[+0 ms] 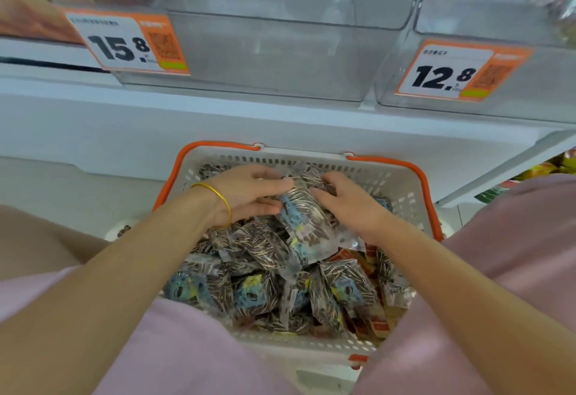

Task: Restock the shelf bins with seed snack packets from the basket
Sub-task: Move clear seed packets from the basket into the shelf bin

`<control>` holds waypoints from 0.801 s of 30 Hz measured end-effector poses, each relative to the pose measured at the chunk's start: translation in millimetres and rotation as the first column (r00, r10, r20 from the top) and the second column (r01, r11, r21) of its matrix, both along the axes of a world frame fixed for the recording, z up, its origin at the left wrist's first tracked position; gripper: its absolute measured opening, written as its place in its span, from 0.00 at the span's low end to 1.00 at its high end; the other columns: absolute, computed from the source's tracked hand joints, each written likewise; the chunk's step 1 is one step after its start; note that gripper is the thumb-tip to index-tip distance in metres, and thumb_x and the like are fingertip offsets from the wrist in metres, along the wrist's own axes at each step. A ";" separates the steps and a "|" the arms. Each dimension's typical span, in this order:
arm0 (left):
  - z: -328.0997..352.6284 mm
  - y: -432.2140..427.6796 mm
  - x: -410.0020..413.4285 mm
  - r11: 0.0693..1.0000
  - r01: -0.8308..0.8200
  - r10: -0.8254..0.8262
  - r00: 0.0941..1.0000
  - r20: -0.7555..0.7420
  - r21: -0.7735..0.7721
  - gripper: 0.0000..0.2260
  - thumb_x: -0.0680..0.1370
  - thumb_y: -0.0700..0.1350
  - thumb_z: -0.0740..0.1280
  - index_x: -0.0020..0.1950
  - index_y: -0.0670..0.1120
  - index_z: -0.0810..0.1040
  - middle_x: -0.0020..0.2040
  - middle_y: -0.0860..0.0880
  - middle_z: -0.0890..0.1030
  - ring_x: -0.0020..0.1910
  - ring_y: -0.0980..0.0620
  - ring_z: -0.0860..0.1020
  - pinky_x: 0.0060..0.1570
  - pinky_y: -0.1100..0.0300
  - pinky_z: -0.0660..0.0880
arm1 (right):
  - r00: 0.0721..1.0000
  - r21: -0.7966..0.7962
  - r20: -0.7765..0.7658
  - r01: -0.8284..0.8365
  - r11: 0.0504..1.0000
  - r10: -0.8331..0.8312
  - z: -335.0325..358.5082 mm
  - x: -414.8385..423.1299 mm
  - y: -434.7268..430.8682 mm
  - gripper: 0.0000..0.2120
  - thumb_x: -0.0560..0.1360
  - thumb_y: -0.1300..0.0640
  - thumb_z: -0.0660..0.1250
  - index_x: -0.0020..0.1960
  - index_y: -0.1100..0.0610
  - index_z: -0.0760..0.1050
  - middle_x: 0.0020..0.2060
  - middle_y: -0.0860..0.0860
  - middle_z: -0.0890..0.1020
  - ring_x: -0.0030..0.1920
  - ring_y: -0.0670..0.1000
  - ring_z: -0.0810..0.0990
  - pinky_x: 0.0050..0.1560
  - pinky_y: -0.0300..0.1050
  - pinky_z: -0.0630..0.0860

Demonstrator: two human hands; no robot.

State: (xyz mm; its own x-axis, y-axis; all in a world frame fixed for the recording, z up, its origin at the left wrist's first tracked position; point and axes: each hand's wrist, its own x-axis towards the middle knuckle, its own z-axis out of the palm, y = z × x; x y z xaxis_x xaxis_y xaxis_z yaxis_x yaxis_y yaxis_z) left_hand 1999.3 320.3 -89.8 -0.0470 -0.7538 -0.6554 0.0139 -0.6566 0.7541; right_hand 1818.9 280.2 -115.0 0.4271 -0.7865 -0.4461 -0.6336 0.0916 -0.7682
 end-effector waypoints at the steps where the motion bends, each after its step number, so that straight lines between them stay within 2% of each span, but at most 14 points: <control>1: 2.0 -1.1 -0.5 0.999 0.017 -0.017 1.000 0.010 -0.027 0.14 0.74 0.38 0.69 0.59 0.41 0.74 0.48 0.44 0.77 0.39 0.52 0.79 0.41 0.64 0.80 | 1.000 0.029 0.018 0.018 0.999 -0.019 -0.9 0.4 -0.4 0.20 0.80 0.50 0.60 0.69 0.57 0.65 0.64 0.53 0.73 0.59 0.52 0.74 0.62 0.49 0.71; 3: 4.6 -3.0 -1.4 0.996 0.039 -0.030 0.993 0.111 -0.086 0.15 0.74 0.36 0.68 0.60 0.41 0.73 0.42 0.44 0.78 0.34 0.54 0.79 0.36 0.66 0.80 | 0.993 0.159 0.063 0.087 0.983 -0.098 0.8 0.3 -0.7 0.23 0.79 0.49 0.60 0.71 0.57 0.63 0.66 0.52 0.71 0.62 0.52 0.72 0.65 0.53 0.70; 5: 6.8 -3.9 -1.0 0.987 0.078 -0.040 0.965 0.259 -0.137 0.12 0.75 0.41 0.69 0.58 0.43 0.75 0.38 0.47 0.77 0.29 0.56 0.76 0.29 0.67 0.76 | 0.976 0.312 0.115 0.140 0.940 -0.184 0.4 -0.7 -1.1 0.26 0.78 0.46 0.62 0.72 0.56 0.63 0.68 0.53 0.70 0.65 0.55 0.72 0.63 0.58 0.72; 7: 8.8 -4.1 0.9 0.974 0.138 -0.056 0.914 0.402 -0.177 0.10 0.75 0.48 0.68 0.55 0.48 0.75 0.37 0.50 0.75 0.31 0.56 0.72 0.27 0.65 0.71 | 0.949 0.467 0.186 0.142 0.873 -0.254 4.8 0.0 -0.9 0.22 0.79 0.44 0.59 0.68 0.54 0.68 0.64 0.53 0.76 0.61 0.55 0.76 0.54 0.58 0.78; 8: 9.8 -3.9 1.8 0.970 0.151 -0.055 0.900 0.432 -0.191 0.11 0.75 0.50 0.68 0.54 0.48 0.76 0.37 0.51 0.73 0.32 0.55 0.71 0.28 0.64 0.69 | 0.939 0.526 0.210 0.127 0.841 -0.273 10.0 0.3 0.8 0.21 0.78 0.41 0.57 0.65 0.52 0.71 0.61 0.52 0.79 0.59 0.54 0.78 0.51 0.56 0.79; 9: 11.0 -3.1 2.4 0.967 0.156 -0.052 0.894 0.446 -0.201 0.11 0.75 0.52 0.68 0.54 0.49 0.76 0.38 0.51 0.73 0.33 0.55 0.71 0.29 0.63 0.69 | 0.933 0.553 0.235 0.101 0.827 -0.272 13.6 0.7 1.5 0.22 0.77 0.38 0.57 0.63 0.50 0.73 0.59 0.51 0.80 0.58 0.53 0.79 0.53 0.55 0.78; 12: 18.4 2.8 0.9 0.955 0.184 -0.044 0.863 0.503 -0.234 0.11 0.74 0.54 0.67 0.52 0.50 0.75 0.39 0.51 0.73 0.34 0.54 0.72 0.31 0.63 0.71 | 0.960 0.451 0.249 0.005 0.893 -0.130 32.1 3.9 9.6 0.34 0.63 0.32 0.67 0.64 0.48 0.74 0.61 0.48 0.79 0.64 0.52 0.75 0.66 0.59 0.69; 14: 29.7 7.1 1.1 0.938 0.213 -0.032 0.839 0.544 -0.273 0.11 0.75 0.54 0.67 0.51 0.49 0.75 0.38 0.51 0.73 0.32 0.55 0.73 0.30 0.64 0.70 | 0.971 0.343 0.231 -0.022 0.939 -0.062 43.1 7.1 14.1 0.33 0.61 0.39 0.74 0.63 0.50 0.75 0.58 0.49 0.81 0.61 0.51 0.77 0.65 0.58 0.71; 16: 49.1 9.7 6.4 0.906 0.289 -0.046 0.793 0.608 -0.309 0.12 0.75 0.54 0.66 0.52 0.48 0.76 0.38 0.52 0.73 0.30 0.57 0.73 0.28 0.67 0.69 | 0.976 0.289 0.214 -0.038 0.957 -0.025 59.5 9.9 17.1 0.28 0.61 0.43 0.74 0.59 0.50 0.76 0.54 0.48 0.83 0.58 0.51 0.79 0.61 0.54 0.73; 18: 75.5 9.5 16.7 0.864 0.361 -0.021 0.722 0.692 -0.350 0.14 0.76 0.57 0.63 0.52 0.48 0.77 0.40 0.52 0.77 0.27 0.60 0.74 0.28 0.68 0.69 | 0.972 0.271 0.235 -0.079 0.959 0.013 82.7 13.9 18.2 0.28 0.59 0.43 0.73 0.57 0.51 0.77 0.52 0.47 0.83 0.56 0.49 0.80 0.57 0.50 0.74; 20: 104.3 5.4 30.8 0.800 0.334 0.154 0.688 0.709 -0.499 0.15 0.77 0.56 0.62 0.48 0.45 0.79 0.42 0.48 0.81 0.24 0.62 0.72 0.29 0.68 0.70 | 0.967 0.219 0.251 -0.099 0.971 0.042 111.3 20.3 18.8 0.30 0.58 0.44 0.71 0.58 0.51 0.75 0.53 0.45 0.80 0.56 0.46 0.77 0.57 0.46 0.69; 21: 119.0 3.2 38.2 0.744 0.265 0.296 0.692 0.658 -0.613 0.14 0.78 0.54 0.62 0.45 0.44 0.79 0.42 0.47 0.81 0.23 0.63 0.71 0.30 0.67 0.70 | 0.966 0.179 0.251 -0.100 0.979 0.053 126.8 24.4 18.9 0.32 0.57 0.44 0.71 0.60 0.50 0.73 0.54 0.43 0.77 0.57 0.46 0.73 0.58 0.46 0.64; 23: 146.3 -2.1 53.4 0.540 0.128 0.570 0.672 0.473 -0.832 0.10 0.77 0.49 0.63 0.41 0.45 0.77 0.39 0.49 0.79 0.27 0.64 0.72 0.35 0.68 0.71 | 0.954 0.098 0.278 -0.147 0.984 0.115 156.8 33.7 15.4 0.33 0.55 0.43 0.73 0.58 0.49 0.73 0.54 0.42 0.77 0.59 0.45 0.71 0.60 0.46 0.64; 24: 156.9 -5.1 61.5 0.443 0.131 0.667 0.612 0.424 -0.887 0.07 0.77 0.47 0.62 0.42 0.46 0.76 0.39 0.51 0.77 0.30 0.64 0.72 0.37 0.70 0.69 | 0.943 0.068 0.300 -0.171 0.983 0.143 172.7 39.8 12.1 0.32 0.54 0.43 0.74 0.56 0.50 0.75 0.53 0.44 0.80 0.57 0.46 0.75 0.59 0.46 0.69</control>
